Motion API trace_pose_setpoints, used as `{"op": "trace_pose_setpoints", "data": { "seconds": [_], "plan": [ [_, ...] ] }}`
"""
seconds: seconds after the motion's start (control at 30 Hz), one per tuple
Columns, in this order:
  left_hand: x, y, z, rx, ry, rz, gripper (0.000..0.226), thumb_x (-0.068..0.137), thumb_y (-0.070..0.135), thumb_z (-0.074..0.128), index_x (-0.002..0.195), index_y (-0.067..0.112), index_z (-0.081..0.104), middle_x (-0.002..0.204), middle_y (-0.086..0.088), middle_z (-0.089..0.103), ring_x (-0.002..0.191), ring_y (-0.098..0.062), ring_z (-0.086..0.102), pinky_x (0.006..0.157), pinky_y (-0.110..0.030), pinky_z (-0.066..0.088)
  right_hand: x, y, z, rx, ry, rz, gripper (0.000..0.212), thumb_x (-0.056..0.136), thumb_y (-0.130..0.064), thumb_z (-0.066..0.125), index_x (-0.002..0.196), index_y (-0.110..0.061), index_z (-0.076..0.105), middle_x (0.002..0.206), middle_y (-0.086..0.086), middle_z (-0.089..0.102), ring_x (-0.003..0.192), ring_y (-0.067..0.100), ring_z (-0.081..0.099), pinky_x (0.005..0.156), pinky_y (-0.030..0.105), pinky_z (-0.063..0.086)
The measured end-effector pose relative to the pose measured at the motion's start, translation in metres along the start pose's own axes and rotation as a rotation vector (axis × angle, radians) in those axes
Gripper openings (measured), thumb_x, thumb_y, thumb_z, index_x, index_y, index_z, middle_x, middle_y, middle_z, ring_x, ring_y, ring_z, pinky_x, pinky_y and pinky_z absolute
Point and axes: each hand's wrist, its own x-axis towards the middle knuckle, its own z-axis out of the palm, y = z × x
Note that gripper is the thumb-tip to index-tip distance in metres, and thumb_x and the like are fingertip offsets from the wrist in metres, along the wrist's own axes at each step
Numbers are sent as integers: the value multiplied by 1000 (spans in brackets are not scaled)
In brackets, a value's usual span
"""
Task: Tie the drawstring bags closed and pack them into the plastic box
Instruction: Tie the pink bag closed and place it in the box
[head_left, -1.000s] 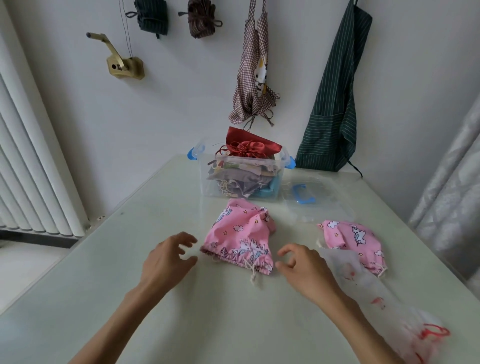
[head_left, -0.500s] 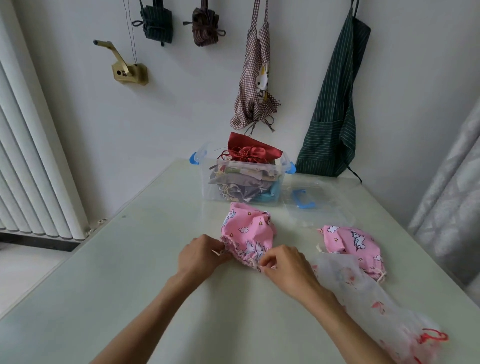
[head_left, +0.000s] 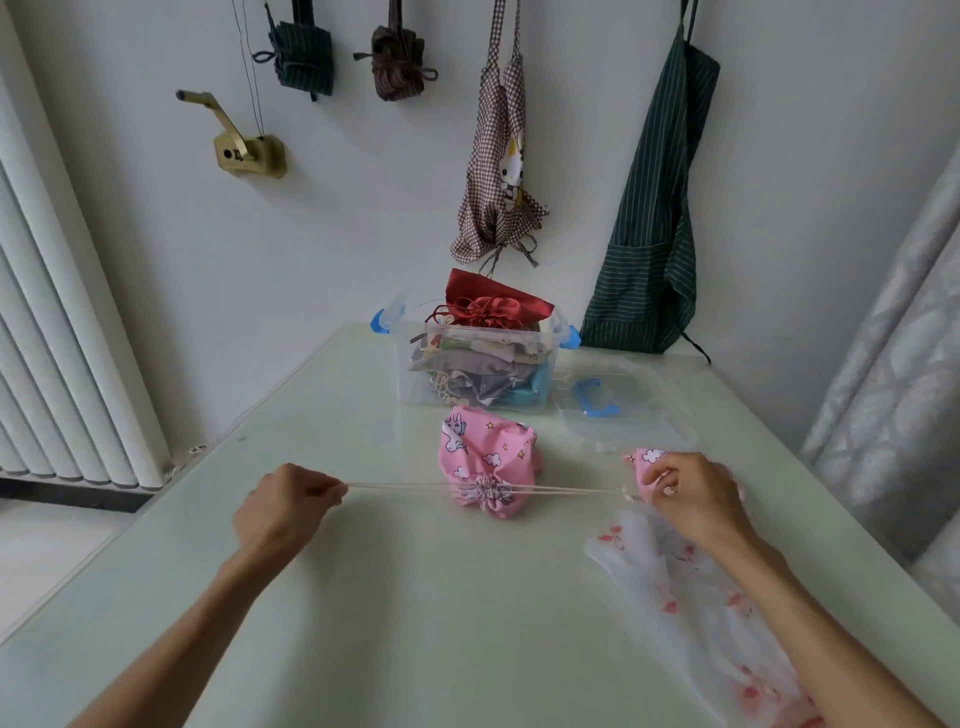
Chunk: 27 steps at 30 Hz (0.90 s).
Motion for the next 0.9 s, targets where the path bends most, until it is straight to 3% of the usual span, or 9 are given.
{"op": "trace_pose_setpoints", "data": {
  "seconds": [0.07, 0.2, 0.33, 0.47, 0.53, 0.6, 0.67, 0.73, 0.9],
  "plan": [
    [-2, 8, 4, 93, 12, 4, 20, 89, 42, 59, 103, 34, 71, 110, 3, 70, 102, -27, 63, 75, -30, 46, -1, -7, 4, -45, -58, -15, 22, 81, -3, 57, 77, -20, 71, 90, 0, 71, 92, 22, 65, 68, 26, 47],
    [-8, 28, 2, 346, -56, 168, 47, 90, 43, 55, 135, 33, 46, 137, 1, 46, 116, -23, 55, 85, -34, 47, -11, -35, -2, -240, -100, -156, 23, 85, -13, 60, 102, -25, 68, 117, -3, 62, 114, 20, 50, 83, 29, 44],
    [-24, 65, 23, 280, -100, 415, 40, 91, 43, 54, 129, 36, 48, 121, 8, 56, 110, -17, 58, 83, -30, 45, -33, -80, 20, -179, -175, -283, 22, 86, -28, 62, 108, -29, 64, 119, -5, 59, 110, 20, 57, 85, 28, 43],
    [-25, 81, 54, 333, -227, 380, 40, 91, 44, 51, 128, 29, 50, 120, -4, 63, 114, -28, 57, 84, -32, 44, -36, -93, 56, -195, -351, -225, 31, 88, -35, 59, 115, -19, 55, 123, 3, 58, 115, 27, 55, 89, 32, 43],
    [-20, 81, 60, 320, -211, 386, 33, 93, 41, 49, 121, 26, 56, 116, -7, 64, 110, -30, 58, 81, -33, 44, -31, -91, 63, -116, -341, -189, 23, 88, -35, 59, 105, -20, 57, 116, 3, 63, 111, 27, 57, 87, 31, 45],
    [-15, 80, 59, 278, -156, 441, 27, 94, 41, 48, 106, 24, 65, 105, -5, 69, 100, -28, 62, 77, -33, 46, -26, -89, 63, -8, -308, -185, 9, 86, -35, 62, 80, -28, 59, 93, 1, 71, 94, 23, 66, 80, 28, 50],
    [-12, 77, 54, 231, -105, 489, 29, 95, 43, 47, 98, 24, 68, 93, -2, 72, 92, -26, 64, 74, -35, 48, -23, -85, 59, 116, -295, -232, 22, 83, -34, 66, 63, -32, 59, 64, -5, 67, 68, 15, 69, 69, 24, 52],
    [-10, 71, 52, 205, -80, 518, 29, 96, 40, 45, 98, 25, 69, 91, -1, 72, 91, -26, 65, 73, -35, 48, -25, -81, 53, 211, -276, -278, 23, 83, -34, 67, 61, -30, 65, 48, -9, 59, 49, 8, 61, 59, 22, 49],
    [-12, 65, 51, 305, -41, 541, 36, 96, 36, 34, 95, 19, 66, 95, -4, 69, 92, -29, 62, 65, -32, 43, -28, -77, 55, 100, -162, -326, 25, 84, -38, 66, 70, -18, 71, 45, -3, 48, 45, 15, 39, 57, 29, 40]
  ]
}}
